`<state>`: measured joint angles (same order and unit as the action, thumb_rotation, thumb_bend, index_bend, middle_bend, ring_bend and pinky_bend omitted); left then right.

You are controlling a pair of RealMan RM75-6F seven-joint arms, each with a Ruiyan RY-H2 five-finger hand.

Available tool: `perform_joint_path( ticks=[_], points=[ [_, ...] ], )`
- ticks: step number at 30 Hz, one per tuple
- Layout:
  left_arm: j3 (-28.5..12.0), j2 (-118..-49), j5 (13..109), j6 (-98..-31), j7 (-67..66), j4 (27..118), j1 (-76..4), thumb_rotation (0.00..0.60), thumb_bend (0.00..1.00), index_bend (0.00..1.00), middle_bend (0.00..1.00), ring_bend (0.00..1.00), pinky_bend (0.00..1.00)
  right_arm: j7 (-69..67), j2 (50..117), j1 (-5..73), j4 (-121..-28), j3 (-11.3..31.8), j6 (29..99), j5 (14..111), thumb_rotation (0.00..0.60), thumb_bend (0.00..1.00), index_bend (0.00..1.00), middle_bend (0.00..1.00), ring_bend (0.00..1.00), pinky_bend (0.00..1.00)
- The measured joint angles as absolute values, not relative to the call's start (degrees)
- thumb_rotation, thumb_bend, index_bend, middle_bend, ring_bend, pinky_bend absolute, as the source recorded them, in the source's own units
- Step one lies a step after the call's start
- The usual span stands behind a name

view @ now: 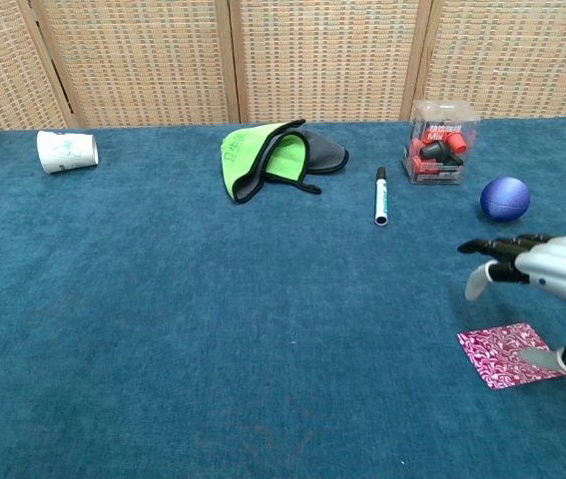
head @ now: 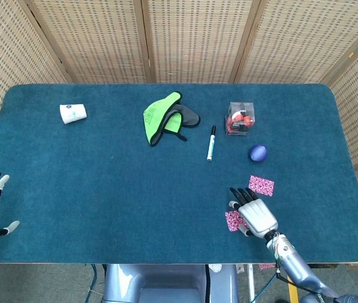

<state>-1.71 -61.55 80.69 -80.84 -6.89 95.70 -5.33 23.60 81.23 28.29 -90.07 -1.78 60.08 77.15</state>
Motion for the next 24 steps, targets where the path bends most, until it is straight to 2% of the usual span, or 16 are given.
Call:
perform_joint_path(
  ticks=[7, 14, 24],
  points=[
    [-1.7, -61.5, 80.7, -80.9, -6.8, 95.7, -5.3, 0.6, 0.0, 0.0, 0.0, 0.0, 0.0, 23.6, 81.7, 29.1, -89.7, 3.6, 60.7, 71.0, 0.6, 0.35, 0.24, 0.0, 0.0, 0.06],
    [-1.7, -61.5, 80.7, -80.7, -6.8, 95.7, -5.4, 0.6, 0.0, 0.0, 0.0, 0.0, 0.0, 26.1, 87.4, 29.9, -82.7, 8.5, 61.4, 59.8, 0.6, 0.34, 0.24, 0.0, 0.0, 0.06],
    [-1.7, -61.5, 80.6, -80.7, -6.9, 95.8, -5.4, 0.6, 0.0, 0.0, 0.0, 0.0, 0.0, 27.8, 91.3, 30.9, -76.1, 10.9, 60.4, 54.0, 0.6, 0.34, 0.24, 0.0, 0.0, 0.06]
  ],
)
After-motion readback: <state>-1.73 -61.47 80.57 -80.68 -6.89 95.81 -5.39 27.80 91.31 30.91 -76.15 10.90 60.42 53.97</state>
